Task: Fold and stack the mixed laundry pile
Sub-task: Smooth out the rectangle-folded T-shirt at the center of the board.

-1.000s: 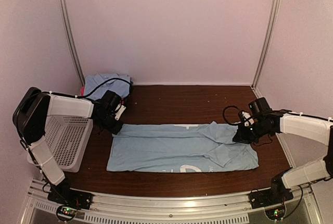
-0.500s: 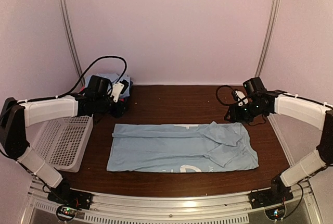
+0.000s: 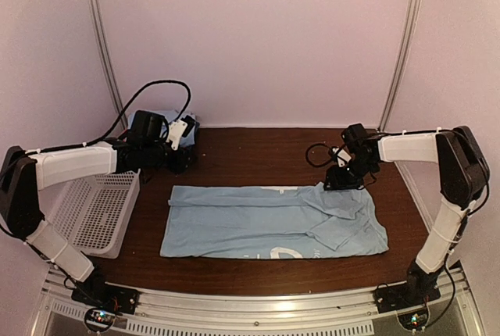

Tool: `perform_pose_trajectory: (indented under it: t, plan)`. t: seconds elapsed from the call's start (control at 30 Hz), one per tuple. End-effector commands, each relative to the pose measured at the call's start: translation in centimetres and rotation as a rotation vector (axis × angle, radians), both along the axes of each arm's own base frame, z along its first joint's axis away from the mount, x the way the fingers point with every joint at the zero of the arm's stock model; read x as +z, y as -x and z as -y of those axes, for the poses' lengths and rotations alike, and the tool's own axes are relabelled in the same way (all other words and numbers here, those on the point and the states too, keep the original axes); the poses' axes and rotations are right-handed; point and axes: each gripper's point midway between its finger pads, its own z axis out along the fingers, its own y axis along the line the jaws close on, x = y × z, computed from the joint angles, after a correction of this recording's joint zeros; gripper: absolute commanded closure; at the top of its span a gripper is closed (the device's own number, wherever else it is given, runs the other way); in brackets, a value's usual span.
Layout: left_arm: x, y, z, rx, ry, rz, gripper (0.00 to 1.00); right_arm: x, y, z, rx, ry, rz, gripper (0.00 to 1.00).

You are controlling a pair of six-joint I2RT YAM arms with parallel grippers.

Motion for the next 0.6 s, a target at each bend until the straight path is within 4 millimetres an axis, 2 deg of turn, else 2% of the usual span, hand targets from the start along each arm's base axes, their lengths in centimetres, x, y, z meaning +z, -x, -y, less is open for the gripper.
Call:
perform_pose_trajectory:
  t: [0.0,0.23,0.3,0.43,0.47,0.57]
  plan:
    - [2.3,-0.8,0.6,0.002,0.044,0.067,0.60,-0.6,0.0,0.7,0.025,0.056,-0.010,0.44]
    - [2.2,-1.0,0.3,0.018,0.034,0.068,0.61,-1.9,1.2,0.3,0.061,0.037,-0.068,0.53]
    - [2.2,-1.0,0.3,0.019,0.034,0.068,0.61,-1.6,1.1,0.1,0.066,0.026,-0.064,0.61]
    - [2.5,-0.9,0.2,0.020,0.035,0.072,0.61,-0.1,1.5,-0.9,0.095,-0.014,-0.048,0.97]
    - [2.6,-0.9,0.2,0.021,0.034,0.073,0.61,0.4,1.8,-1.2,0.106,-0.020,-0.041,1.00]
    - [2.7,-0.8,0.1,0.023,0.032,0.077,0.61,2.1,3.2,-2.7,0.152,-0.051,-0.029,1.00]
